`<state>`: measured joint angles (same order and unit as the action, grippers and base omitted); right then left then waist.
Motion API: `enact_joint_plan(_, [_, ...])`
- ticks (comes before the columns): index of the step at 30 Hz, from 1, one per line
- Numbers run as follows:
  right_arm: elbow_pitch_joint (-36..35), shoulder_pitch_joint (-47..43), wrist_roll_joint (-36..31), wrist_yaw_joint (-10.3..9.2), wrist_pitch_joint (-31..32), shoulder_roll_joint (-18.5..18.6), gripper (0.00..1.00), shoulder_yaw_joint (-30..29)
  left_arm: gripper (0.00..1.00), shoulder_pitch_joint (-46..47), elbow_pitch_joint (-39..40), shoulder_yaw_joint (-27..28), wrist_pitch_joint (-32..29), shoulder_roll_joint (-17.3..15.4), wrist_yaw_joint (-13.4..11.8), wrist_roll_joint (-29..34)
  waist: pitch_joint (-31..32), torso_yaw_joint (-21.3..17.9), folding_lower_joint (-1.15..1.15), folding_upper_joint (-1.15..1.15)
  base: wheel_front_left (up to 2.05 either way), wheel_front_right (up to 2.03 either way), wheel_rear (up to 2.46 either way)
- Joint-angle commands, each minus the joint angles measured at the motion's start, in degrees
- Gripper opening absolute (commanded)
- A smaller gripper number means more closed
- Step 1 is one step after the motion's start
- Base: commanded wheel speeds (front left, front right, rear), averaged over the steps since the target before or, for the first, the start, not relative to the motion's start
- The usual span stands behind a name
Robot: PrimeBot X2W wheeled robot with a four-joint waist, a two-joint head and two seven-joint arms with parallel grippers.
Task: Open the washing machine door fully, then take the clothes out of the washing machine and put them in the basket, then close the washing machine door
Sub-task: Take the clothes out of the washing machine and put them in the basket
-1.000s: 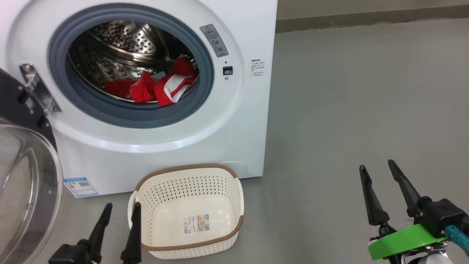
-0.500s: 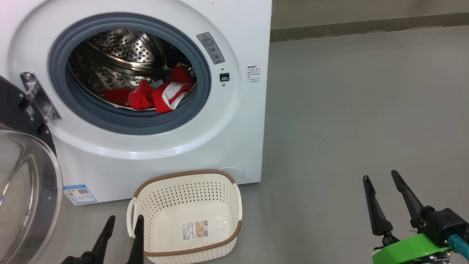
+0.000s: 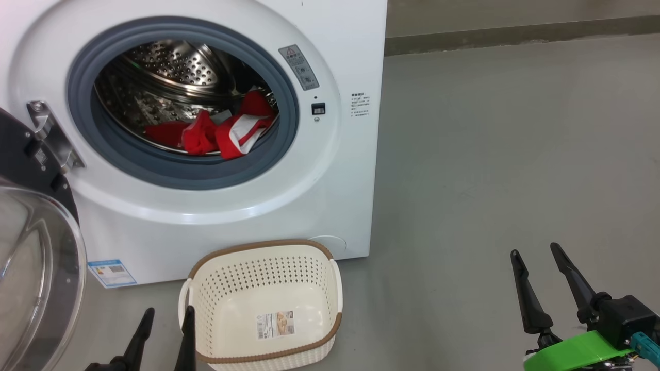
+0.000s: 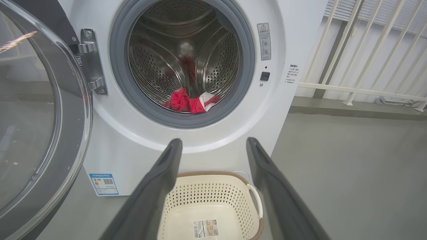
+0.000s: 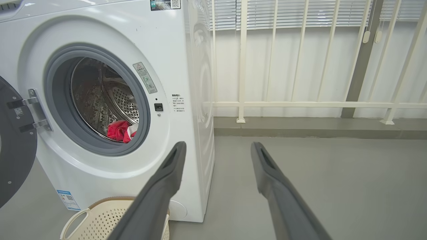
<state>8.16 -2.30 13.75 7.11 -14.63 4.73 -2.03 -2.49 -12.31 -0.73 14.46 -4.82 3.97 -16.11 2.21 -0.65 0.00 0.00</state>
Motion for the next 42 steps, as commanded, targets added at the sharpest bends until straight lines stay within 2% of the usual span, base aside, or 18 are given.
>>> enact_joint_plan(1, [-1.4, 1.0, 0.3, 0.37, -0.4, 0.8, 1.0, 1.4, 1.0, 1.6, 1.1, 2.2, 0.5, -0.5, -0.6, 0.5, 0.0, 0.0, 0.0, 0.0, 1.34, -1.34, 0.0])
enact_joint_plan(18, [-0.8, 1.2, 0.8, 0.37, -0.4, 1.0, 1.0, 1.8, 1.0, 1.2, 3.7, 2.3, 0.5, 0.5, 0.0, 0.7, 0.0, 0.4, 0.0, 0.0, 1.58, -1.58, 0.0])
enact_joint_plan(42, [-1.0, 0.4, 1.1, 0.37, -0.4, 1.0, 1.0, 2.3, 1.0, 0.6, 4.8, 2.4, 0.5, 1.0, -1.1, 1.5, 0.7, 1.4, 0.0, 0.0, 0.08, -0.08, 0.0])
